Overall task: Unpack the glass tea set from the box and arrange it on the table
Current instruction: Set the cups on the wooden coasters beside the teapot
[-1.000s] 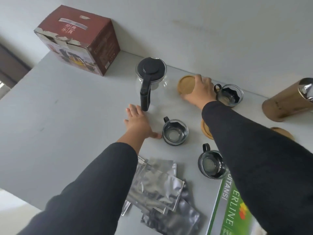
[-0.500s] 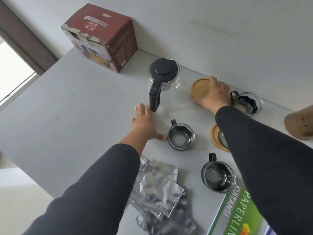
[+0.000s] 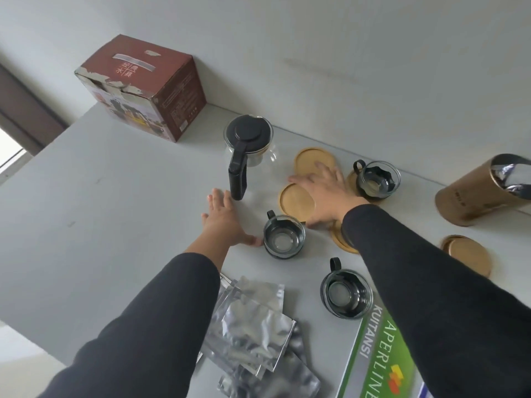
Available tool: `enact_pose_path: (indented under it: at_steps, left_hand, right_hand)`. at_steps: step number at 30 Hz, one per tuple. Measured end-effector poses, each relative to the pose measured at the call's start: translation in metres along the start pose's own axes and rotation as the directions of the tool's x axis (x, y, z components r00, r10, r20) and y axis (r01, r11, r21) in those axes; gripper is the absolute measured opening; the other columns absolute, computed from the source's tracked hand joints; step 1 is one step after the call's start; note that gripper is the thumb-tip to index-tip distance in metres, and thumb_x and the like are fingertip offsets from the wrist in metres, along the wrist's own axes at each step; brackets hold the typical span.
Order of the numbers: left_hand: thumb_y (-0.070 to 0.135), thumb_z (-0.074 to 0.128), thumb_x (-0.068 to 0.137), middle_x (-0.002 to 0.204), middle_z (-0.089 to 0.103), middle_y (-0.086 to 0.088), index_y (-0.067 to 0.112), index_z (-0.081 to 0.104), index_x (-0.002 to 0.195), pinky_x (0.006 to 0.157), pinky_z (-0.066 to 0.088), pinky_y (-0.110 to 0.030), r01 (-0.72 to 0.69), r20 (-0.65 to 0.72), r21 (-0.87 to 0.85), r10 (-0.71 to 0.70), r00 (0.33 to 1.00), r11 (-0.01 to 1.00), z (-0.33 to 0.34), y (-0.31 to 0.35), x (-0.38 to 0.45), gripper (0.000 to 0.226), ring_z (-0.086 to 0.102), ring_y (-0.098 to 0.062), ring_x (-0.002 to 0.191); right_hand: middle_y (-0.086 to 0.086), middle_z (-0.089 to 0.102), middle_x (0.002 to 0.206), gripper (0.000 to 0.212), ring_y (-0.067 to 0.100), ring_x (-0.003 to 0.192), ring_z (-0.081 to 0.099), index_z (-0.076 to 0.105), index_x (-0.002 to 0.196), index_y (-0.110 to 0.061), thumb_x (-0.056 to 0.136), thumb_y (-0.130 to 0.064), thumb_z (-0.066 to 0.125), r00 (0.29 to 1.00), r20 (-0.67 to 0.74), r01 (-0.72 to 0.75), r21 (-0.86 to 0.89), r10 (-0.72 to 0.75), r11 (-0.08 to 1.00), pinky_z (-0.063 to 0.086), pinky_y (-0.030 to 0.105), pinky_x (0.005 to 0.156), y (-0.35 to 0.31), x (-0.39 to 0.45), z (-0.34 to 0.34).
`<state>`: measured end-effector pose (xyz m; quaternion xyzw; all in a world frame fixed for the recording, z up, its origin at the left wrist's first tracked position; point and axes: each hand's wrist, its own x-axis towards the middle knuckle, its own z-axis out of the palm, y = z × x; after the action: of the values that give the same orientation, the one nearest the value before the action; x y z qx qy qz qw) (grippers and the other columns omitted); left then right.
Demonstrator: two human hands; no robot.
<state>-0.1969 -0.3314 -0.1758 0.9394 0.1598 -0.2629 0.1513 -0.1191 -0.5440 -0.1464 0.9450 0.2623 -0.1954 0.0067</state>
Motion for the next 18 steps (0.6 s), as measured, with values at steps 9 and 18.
enact_pose_path:
  at_steps: [9, 18]
  left_hand:
    - [0.057, 0.084, 0.057, 0.156, -0.003, 0.001, 0.015, -0.005, 0.153, 0.117, 0.021, -0.048, 0.032, -0.048, -0.082, -0.036, 0.998, 0.996, 0.009, -0.003, -0.002, 0.137, -0.008, -0.021, 0.149]
    - [0.05, 0.072, 0.077, 0.153, 0.016, -0.006, 0.003, 0.013, 0.151, 0.114, 0.03, -0.043, -0.012, -0.154, -0.142, -0.01, 0.988, 0.99, 0.033, -0.002, -0.02, 0.105, 0.016, -0.022, 0.146]
  right_hand:
    - [0.004, 0.034, 0.15, 0.097, 0.033, 0.144, 0.004, 0.017, 0.147, -0.034, 0.069, -0.041, 0.074, 0.998, 0.015, -0.058, 0.022, 0.058, 0.998, 0.007, 0.056, 0.113, -0.008, -0.009, 0.005]
    - [0.01, 0.059, 0.12, 0.07, 0.031, 0.117, 0.048, 0.048, 0.133, -0.011, 0.072, -0.038, 0.07, 0.728, -0.616, -0.076, 0.362, 0.299, 0.929, 0.036, 0.04, 0.099, -0.033, -0.095, 0.017]
